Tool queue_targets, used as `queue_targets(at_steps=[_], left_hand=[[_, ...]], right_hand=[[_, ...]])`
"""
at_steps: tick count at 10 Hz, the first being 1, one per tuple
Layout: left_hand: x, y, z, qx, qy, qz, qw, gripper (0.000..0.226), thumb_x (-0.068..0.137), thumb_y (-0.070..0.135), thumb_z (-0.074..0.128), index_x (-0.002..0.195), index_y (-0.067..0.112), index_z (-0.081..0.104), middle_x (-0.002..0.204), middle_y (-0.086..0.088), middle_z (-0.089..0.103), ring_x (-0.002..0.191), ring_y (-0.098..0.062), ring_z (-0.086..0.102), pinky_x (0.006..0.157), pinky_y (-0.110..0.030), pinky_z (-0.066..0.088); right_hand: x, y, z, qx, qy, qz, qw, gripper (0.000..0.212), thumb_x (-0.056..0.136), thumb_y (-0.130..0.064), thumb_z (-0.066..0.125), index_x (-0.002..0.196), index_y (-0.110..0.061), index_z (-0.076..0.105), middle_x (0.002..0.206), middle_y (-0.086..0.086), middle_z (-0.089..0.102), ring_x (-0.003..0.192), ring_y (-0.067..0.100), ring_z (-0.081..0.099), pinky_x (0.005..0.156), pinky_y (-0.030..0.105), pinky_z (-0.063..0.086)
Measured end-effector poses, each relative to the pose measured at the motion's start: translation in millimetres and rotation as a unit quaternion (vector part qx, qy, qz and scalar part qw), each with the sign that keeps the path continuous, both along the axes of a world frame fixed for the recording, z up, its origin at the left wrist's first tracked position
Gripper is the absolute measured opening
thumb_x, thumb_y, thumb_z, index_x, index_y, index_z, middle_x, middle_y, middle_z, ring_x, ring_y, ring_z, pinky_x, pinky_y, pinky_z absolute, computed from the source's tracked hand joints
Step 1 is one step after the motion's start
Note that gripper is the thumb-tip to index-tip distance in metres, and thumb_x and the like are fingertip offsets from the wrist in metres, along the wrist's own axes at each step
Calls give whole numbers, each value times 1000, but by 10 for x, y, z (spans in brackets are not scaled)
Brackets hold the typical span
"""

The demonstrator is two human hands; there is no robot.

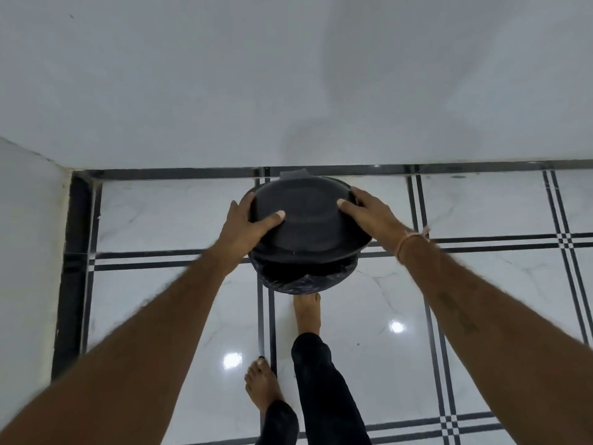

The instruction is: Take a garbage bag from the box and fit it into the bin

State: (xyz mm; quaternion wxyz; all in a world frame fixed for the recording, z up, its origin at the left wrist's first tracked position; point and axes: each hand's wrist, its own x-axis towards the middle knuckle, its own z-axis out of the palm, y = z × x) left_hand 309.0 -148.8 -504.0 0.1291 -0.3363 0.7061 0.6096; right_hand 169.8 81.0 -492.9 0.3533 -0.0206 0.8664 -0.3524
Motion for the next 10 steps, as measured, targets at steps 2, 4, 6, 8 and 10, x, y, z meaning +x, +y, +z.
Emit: queue_targets(at_steps=[2, 4, 6, 8, 10], left_hand=[[474, 354, -568, -63, -16, -6, 998, 107, 81, 48, 85, 164, 31, 21, 172, -4, 13, 155, -24, 27, 125, -43, 31], [635, 559, -1107, -175, 23, -20, 984, 118, 79, 43, 87, 166, 34, 8, 175, -7, -4, 161, -28, 10, 119, -43, 32], [742, 484, -1246, -202, 41, -58, 977, 116, 82, 45, 84, 166, 36, 4, 175, -6, -6, 161, -27, 3, 117, -37, 24], [710, 469, -839, -253, -51, -129, 957, 122, 81, 54, 81, 167, 23, 0, 175, -15, -2, 160, -37, 2, 122, -63, 27], [956, 592, 446, -365, 12, -101, 925, 94, 92, 64, 62, 165, 27, 15, 173, -10, 18, 158, -34, 20, 121, -61, 30]], right_hand=[[406, 204, -528, 48, 51, 30, 997, 80, 98, -47, 64, 164, -21, 28, 168, 11, 31, 156, 30, 28, 128, 44, 24], [711, 312, -1101, 16, 97, 27, 995, 96, 95, -46, 70, 167, -26, 11, 175, 8, 5, 161, 26, 10, 127, 40, 23], [946, 345, -1227, 2, 121, -20, 992, 96, 95, -47, 70, 167, -26, 11, 176, 8, 2, 162, 23, 5, 126, 35, 20], [783, 418, -817, 68, 58, 57, 994, 98, 93, -52, 69, 167, -25, 11, 175, 11, 3, 160, 32, 15, 126, 50, 29], [1204, 557, 405, 1, 179, 52, 982, 59, 105, -41, 53, 159, -23, 36, 167, 7, 33, 156, 26, 27, 122, 41, 32]])
